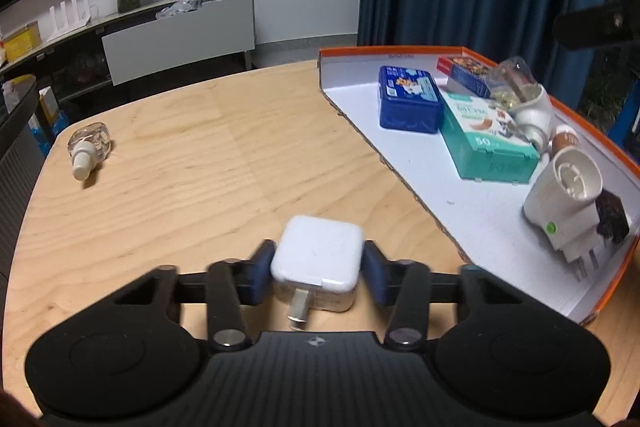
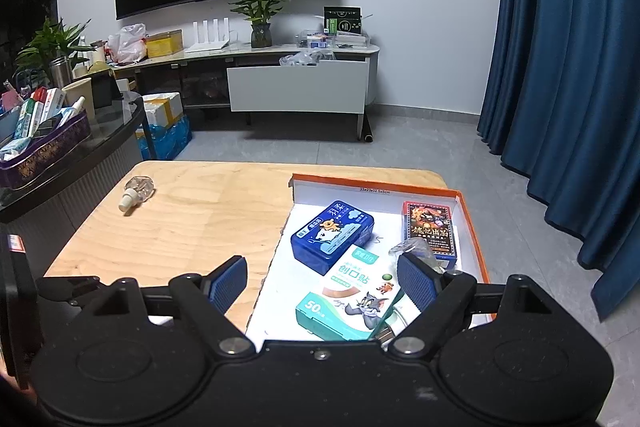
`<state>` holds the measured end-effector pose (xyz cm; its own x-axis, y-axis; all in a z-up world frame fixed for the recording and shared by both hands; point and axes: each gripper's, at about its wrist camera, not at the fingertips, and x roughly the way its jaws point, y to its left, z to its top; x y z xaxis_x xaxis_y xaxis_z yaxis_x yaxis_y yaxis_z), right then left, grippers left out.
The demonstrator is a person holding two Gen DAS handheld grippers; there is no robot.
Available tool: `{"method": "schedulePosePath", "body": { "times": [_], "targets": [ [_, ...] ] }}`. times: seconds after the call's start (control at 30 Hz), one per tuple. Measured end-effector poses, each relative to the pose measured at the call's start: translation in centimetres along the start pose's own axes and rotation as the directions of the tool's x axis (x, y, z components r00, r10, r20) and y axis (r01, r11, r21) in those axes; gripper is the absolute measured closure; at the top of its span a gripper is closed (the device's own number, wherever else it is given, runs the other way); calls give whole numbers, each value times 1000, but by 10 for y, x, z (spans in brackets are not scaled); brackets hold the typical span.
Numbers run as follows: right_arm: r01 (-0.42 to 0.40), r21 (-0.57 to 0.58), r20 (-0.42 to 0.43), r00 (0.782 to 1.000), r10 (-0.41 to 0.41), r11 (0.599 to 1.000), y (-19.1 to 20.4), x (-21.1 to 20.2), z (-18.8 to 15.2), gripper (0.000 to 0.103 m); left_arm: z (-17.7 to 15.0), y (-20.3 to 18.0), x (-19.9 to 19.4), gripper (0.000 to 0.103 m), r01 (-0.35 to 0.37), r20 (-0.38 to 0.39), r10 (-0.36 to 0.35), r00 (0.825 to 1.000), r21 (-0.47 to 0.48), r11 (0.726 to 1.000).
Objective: Organize rigid objects
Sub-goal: 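Move the left tool to the white square charger and grasp it, then grasp the small clear glass bottle with the right tool while the left tool holds the white charger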
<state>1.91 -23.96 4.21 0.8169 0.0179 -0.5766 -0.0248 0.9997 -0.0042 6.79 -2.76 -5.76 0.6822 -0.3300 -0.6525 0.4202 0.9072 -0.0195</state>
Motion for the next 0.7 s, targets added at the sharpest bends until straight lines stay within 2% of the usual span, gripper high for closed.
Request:
{"method": "schedulePosePath", "body": {
  "times": [0.07, 0.2, 0.33, 0.5, 0.6, 0.7],
  "targets": [
    [-13, 4, -13, 1000, 13, 1000, 4, 5, 2, 6, -1, 2, -3, 60, 5, -1, -5, 1000, -32, 999],
    [-63, -6, -44, 997, 62, 998, 19, 19, 6, 6, 3, 11, -21, 60, -57, 16, 58, 998, -61, 996],
    [-146, -10, -83, 986, 145, 989, 44, 40, 14, 6, 13, 42, -46, 60, -133, 39, 140, 989, -140, 981],
    [-250, -24, -129, 961, 245, 968, 95, 79, 30, 6, 12, 92, -74, 60, -235, 41, 257, 966, -283, 930],
    [-303, -40, -143, 945, 295, 952, 133, 107, 42, 6, 10, 112, -81, 60, -302, 45, 336, 941, -343, 890],
    [-328, -58, -158, 936, 316, 943, 172, 140, 54, 6, 7, 124, -86, 60, -317, 65, 373, 926, -407, 857]
  ]
}}
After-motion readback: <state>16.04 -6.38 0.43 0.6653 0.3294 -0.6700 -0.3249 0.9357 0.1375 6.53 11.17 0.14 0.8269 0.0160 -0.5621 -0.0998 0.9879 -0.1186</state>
